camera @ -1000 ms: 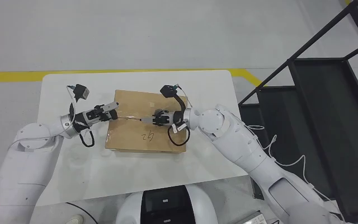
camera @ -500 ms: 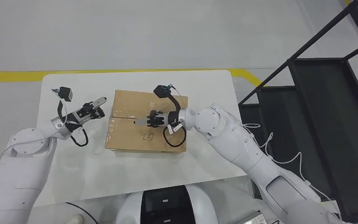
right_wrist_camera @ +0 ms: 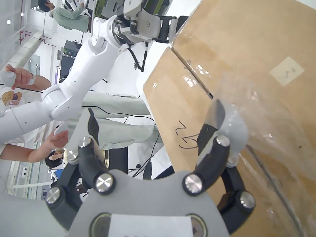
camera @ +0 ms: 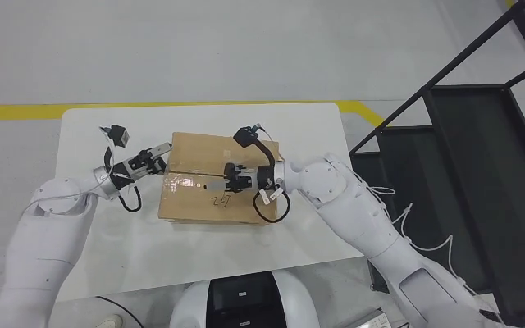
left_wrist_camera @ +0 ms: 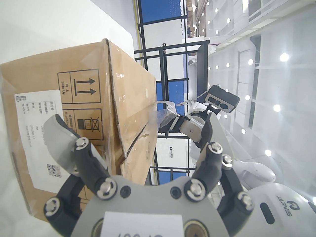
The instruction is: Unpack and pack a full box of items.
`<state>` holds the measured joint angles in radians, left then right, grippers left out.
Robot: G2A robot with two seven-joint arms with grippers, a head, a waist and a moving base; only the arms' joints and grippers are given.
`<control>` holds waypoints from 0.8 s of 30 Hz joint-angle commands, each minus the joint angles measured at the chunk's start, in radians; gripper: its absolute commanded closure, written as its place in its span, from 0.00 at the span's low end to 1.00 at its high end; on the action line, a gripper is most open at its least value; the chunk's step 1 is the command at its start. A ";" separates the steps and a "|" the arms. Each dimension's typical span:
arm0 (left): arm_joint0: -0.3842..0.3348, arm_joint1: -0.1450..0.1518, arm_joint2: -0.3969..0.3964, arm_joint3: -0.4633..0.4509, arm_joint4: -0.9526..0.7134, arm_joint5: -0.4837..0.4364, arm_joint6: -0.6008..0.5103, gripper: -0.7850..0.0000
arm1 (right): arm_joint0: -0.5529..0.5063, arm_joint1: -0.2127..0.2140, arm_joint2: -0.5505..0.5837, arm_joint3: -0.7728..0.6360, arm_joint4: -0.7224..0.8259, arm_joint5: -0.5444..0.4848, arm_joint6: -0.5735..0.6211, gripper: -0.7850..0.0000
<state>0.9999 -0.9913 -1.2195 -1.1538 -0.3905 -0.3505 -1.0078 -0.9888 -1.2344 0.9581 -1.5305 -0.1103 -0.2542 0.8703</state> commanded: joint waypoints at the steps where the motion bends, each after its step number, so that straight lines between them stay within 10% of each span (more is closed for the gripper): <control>1: -0.015 -0.006 0.018 0.009 -0.013 0.001 -0.019 0.00 | -0.031 0.011 0.035 -0.030 -0.001 0.008 0.011 0.00; 11: -0.075 -0.029 0.074 0.068 -0.040 -0.013 -0.054 0.00 | -0.122 0.043 0.149 -0.069 0.011 0.041 0.021 0.00; 24: 0.022 0.008 -0.087 0.049 -0.106 -0.082 -0.040 0.00 | -0.025 0.016 0.032 0.040 -0.010 0.009 -0.019 0.00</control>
<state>1.0109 -0.9867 -1.2952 -1.0934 -0.4966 -0.4298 -1.0493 -1.0230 -1.2158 1.0025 -1.4939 -0.1221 -0.2436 0.8528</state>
